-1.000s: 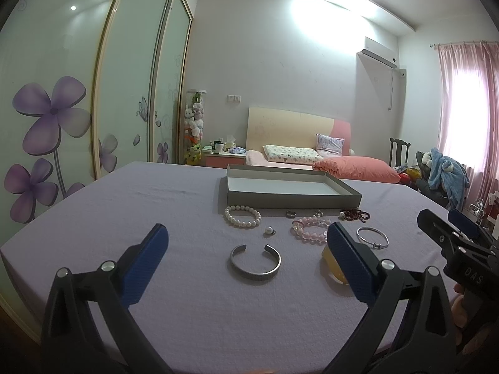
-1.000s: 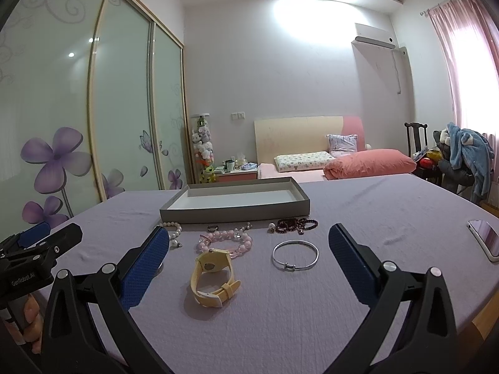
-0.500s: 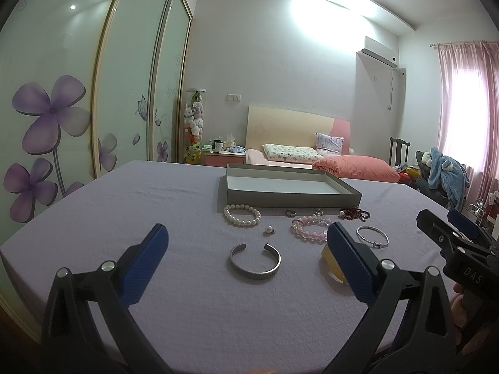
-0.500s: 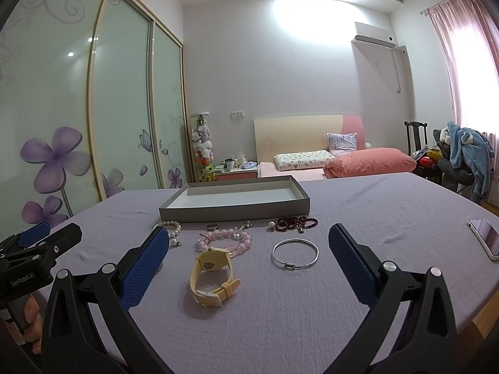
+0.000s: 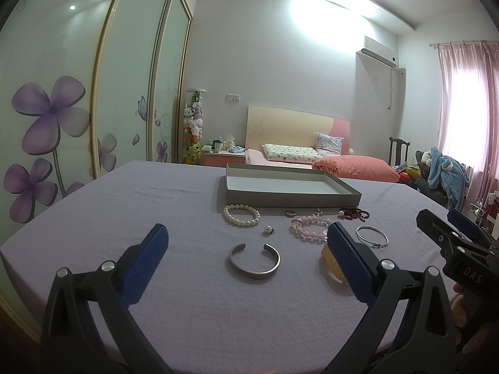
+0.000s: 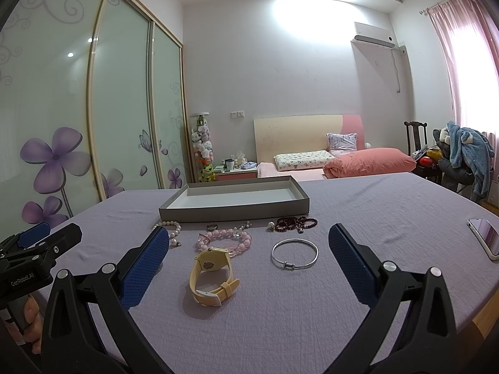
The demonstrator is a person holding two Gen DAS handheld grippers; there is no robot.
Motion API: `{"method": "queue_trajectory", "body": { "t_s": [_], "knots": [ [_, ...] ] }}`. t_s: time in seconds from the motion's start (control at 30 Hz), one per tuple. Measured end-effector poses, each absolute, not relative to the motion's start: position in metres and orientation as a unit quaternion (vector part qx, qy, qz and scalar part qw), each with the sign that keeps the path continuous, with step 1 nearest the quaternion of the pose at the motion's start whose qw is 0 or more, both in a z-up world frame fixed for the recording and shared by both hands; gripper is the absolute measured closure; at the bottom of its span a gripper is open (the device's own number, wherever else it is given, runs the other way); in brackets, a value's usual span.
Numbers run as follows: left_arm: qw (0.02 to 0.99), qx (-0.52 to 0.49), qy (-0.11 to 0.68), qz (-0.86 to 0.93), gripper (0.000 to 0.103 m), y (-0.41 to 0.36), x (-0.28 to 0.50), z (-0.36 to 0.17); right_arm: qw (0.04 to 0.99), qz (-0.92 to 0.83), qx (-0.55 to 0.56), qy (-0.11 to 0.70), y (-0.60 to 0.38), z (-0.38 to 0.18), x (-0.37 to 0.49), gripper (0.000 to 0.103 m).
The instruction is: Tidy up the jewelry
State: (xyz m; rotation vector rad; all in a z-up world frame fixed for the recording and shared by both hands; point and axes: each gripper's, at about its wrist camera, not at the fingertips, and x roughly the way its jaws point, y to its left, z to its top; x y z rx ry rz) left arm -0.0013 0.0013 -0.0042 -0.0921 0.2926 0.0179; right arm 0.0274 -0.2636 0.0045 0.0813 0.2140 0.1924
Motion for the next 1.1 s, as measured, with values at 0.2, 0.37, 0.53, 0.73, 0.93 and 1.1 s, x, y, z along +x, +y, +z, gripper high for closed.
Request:
{"method": "queue_trajectory", "body": {
  "t_s": [0.2, 0.37, 0.53, 0.73, 0.93, 1.1],
  "knots": [
    [0.988, -0.046, 0.146, 0.009, 0.004, 0.001, -0.001, -0.004, 0.989, 0.096, 0.041, 0.107, -0.264, 0.004, 0.028, 0.002],
    [0.988, -0.046, 0.146, 0.009, 0.004, 0.002, -0.001, -0.005, 0.989, 0.096, 0.041, 0.107, -0.264, 0.004, 0.028, 0.002],
    [0.988, -0.046, 0.146, 0.009, 0.004, 0.002, -0.001, -0.004, 0.989, 0.096, 0.040, 0.107, -0.264, 0.005, 0.028, 0.002],
    [0.988, -0.046, 0.147, 0.009, 0.004, 0.001, -0.001, -0.004, 0.989, 0.096, 0.041, 0.108, -0.264, 0.004, 0.028, 0.002],
    [0.988, -0.046, 0.148, 0.008, 0.004, 0.002, -0.001, -0.004, 0.989, 0.096, 0.041, 0.108, -0.265, 0.004, 0.028, 0.002],
    [0.986, -0.049, 0.159, 0.005, 0.004, -0.005, 0.007, -0.019, 0.989, 0.094, 0.042, 0.110, -0.268, 0.000, 0.028, 0.002]
  ]
}}
